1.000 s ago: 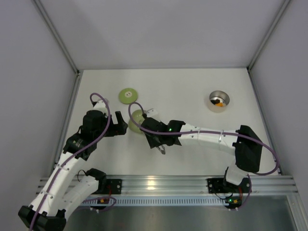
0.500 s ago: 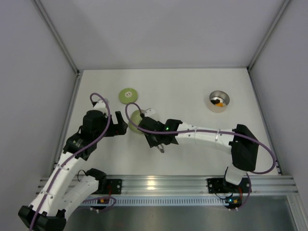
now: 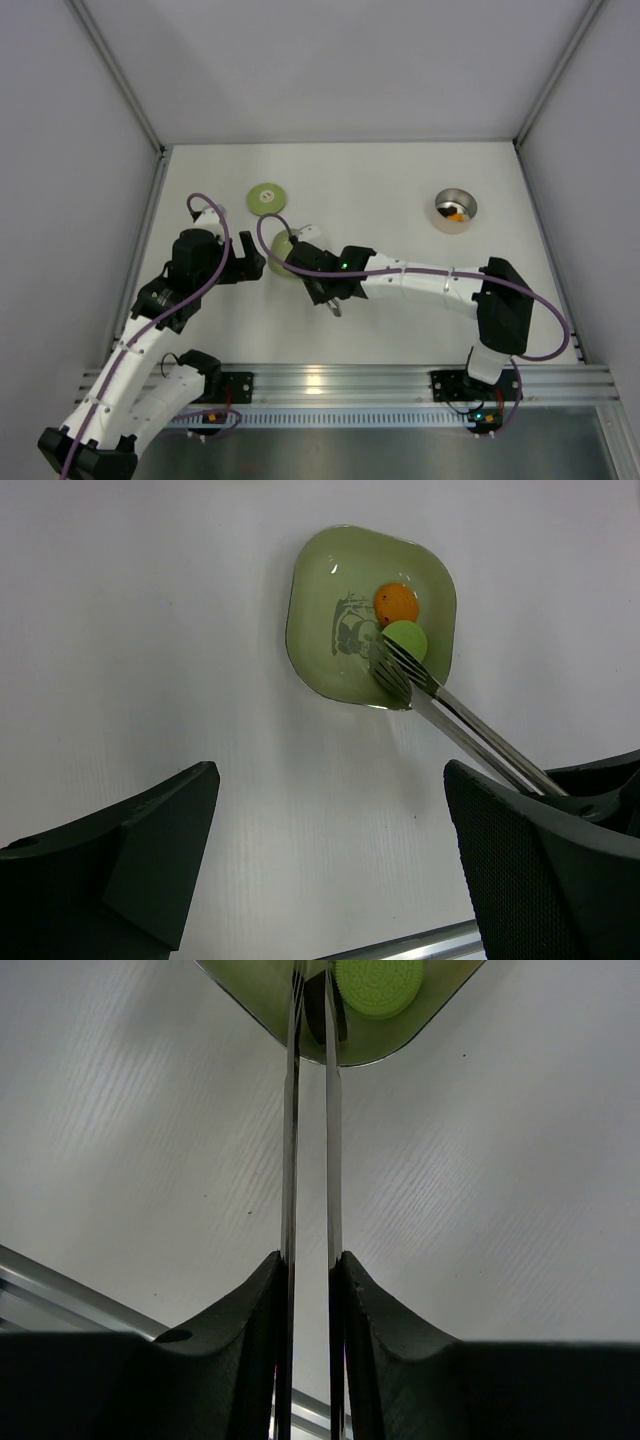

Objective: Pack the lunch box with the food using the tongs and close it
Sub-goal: Pick up the fake food from the plate.

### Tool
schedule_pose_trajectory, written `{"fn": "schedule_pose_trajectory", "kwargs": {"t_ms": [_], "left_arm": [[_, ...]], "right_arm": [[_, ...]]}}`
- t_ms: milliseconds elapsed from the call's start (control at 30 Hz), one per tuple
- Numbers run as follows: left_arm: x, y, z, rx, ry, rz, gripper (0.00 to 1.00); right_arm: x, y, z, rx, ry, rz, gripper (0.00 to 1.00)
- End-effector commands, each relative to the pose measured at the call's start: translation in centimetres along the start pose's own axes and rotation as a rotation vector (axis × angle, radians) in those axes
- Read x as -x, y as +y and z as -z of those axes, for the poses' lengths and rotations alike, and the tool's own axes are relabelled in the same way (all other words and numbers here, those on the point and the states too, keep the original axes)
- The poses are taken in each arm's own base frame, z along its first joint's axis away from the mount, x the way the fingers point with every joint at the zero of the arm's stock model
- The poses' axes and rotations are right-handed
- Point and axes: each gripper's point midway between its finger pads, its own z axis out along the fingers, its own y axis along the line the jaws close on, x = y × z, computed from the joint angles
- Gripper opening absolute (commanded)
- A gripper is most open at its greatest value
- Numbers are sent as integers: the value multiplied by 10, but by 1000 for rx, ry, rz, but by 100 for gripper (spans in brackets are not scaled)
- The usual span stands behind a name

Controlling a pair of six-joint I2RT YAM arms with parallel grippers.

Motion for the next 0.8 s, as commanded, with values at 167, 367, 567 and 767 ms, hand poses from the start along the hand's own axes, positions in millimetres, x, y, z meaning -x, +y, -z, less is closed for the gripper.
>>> {"fn": "schedule_pose_trajectory", "kwargs": {"t_ms": [167, 367, 567, 767], "left_arm": [[10, -4, 3, -12, -44, 10, 99], [10, -3, 3, -10, -42, 10, 99], [9, -4, 3, -11, -41, 9, 99], [10, -4, 3, -10, -43, 9, 99]], "right_arm": [[36, -7, 26, 0, -91, -31, 24], [51, -15, 26, -3, -112, -61, 23], [64, -23, 27, 1, -135, -99, 23], [74, -28, 28, 20, -147, -133, 23]]}}
